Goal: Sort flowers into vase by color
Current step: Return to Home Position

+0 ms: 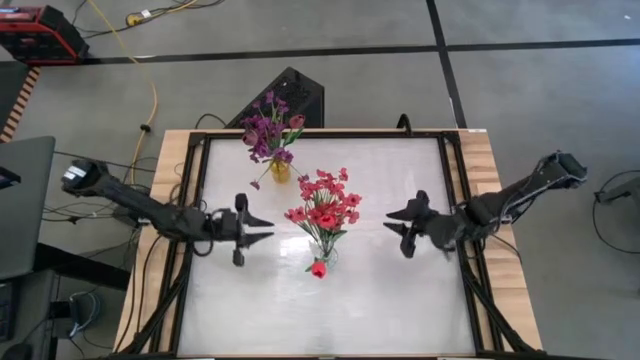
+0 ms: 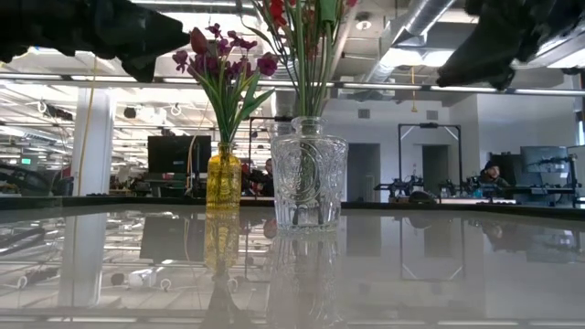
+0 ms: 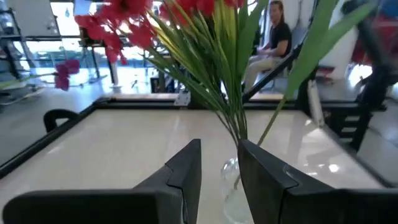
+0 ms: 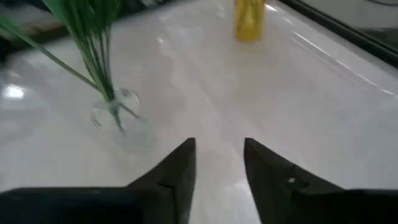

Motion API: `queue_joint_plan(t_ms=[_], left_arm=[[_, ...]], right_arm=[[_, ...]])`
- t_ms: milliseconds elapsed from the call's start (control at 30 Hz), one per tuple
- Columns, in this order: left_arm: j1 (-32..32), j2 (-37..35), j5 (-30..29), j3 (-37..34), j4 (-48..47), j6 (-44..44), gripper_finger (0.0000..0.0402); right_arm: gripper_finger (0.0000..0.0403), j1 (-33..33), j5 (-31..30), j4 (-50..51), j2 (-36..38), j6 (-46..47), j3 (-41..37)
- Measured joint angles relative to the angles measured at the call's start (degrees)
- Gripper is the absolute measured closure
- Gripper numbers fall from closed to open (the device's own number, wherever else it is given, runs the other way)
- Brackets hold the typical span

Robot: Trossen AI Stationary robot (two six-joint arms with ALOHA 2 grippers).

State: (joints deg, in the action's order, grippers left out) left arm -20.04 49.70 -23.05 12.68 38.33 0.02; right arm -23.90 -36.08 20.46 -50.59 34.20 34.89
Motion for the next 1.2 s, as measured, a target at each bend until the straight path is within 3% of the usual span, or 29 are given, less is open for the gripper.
queue_joint_plan(t_ms=[133,233,300,433,600,733,833,1067,1200], left_arm=[[4.07,-7.78,5.41,-0.58,-7.19,-2.66,0.0308],[4.62,-14.65,6.24,-0.58,-15.42,-4.33,0.0308],[4.62,-19.26,5.32,-0.58,-21.3,-5.95,0.0308],[4.62,-26.6,0.29,-0.58,-32.14,-9.44,0.0308],[4.62,-31.66,-4.48,-0.58,-40.73,-10.98,0.0308],[4.62,-34.29,-5.23,-0.58,-42.66,-10.88,0.0308],[4.6,-34.67,-6.28,-0.8,-43.7,-11.38,0.0308],[4.61,-34.74,-8.0,-8.91,-32.33,-11.38,0.0308],[4.62,-34.76,-9.97,-9.92,-32.09,-9.14,0.0308]], right_arm=[[0.0315,7.75,10.44,-15.08,7.57,-9.77,-9.08],[0.0364,13.0,16.07,-18.15,12.47,-12.52,-13.04],[0.0386,15.86,16.75,-17.73,15.79,-14.0,-15.01],[0.0377,21.58,17.96,-17.67,22.1,-16.12,-19.5],[0.0375,28.52,28.87,-15.02,29.52,-17.46,-21.94],[0.0387,32.16,30.04,-10.73,36.36,-19.47,-21.98],[0.0384,33.99,30.02,-12.89,41.0,-19.71,-23.21],[0.0381,34.5,29.97,-16.85,47.63,-22.28,-29.79],[0.0383,35.43,29.97,-14.74,49.88,-24.94,-29.87]])
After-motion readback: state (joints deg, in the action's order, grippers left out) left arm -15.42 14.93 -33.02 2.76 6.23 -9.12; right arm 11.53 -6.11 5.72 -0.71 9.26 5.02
